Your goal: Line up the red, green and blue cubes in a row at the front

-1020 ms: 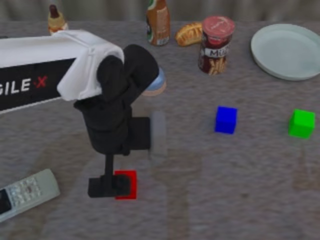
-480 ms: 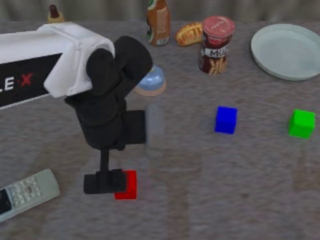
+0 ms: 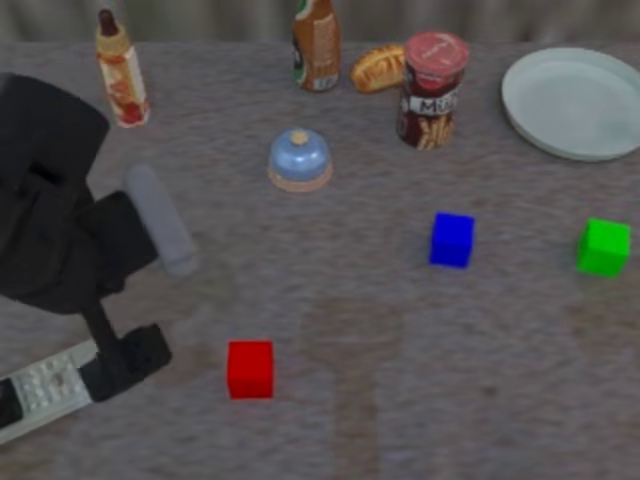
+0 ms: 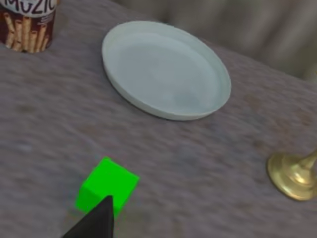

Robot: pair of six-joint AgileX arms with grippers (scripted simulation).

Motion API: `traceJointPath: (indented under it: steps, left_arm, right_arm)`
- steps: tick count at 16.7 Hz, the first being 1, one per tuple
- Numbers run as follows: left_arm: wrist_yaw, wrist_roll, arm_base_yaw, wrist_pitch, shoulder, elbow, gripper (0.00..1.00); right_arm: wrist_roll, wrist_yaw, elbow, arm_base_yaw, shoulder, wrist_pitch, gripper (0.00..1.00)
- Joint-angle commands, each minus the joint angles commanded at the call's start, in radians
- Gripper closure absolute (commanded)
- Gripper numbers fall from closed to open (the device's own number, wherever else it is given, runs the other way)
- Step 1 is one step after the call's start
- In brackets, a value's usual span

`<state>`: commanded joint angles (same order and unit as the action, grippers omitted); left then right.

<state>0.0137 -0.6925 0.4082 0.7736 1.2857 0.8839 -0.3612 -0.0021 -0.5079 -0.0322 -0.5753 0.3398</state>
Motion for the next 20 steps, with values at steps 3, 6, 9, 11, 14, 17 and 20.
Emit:
traceJointPath:
  steps: [3,6,9,11,14,17,20]
  left_arm:
    - [0.003,0.137,-0.113,-0.149,-0.292,-0.221,0.00]
    - [0.004,0.281,-0.217,-0.302,-0.585,-0.440,0.00]
    - [0.002,0.418,-0.302,-0.450,-0.850,-0.629,0.00]
    - [-0.002,0.501,-0.347,-0.543,-0.991,-0.725,0.00]
    - [-0.007,0.603,-0.394,-0.663,-1.145,-0.822,0.00]
    - [-0.012,0.673,-0.422,-0.748,-1.251,-0.873,0.00]
    - [-0.014,0.693,-0.428,-0.774,-1.286,-0.884,0.00]
  right_arm:
    - [-0.180,0.002,-0.246,-0.015,-0.345,0.176,0.00]
    - [-0.361,0.007,-0.490,-0.030,-0.702,0.357,0.00]
    - [-0.527,0.011,-0.715,-0.043,-1.019,0.522,0.00]
    - [-0.624,0.012,-0.850,-0.050,-1.190,0.615,0.00]
    - [-0.741,0.010,-1.024,-0.060,-1.380,0.722,0.00]
    - [-0.816,0.006,-1.142,-0.065,-1.503,0.784,0.00]
    - [-0.838,0.004,-1.178,-0.067,-1.540,0.802,0.00]
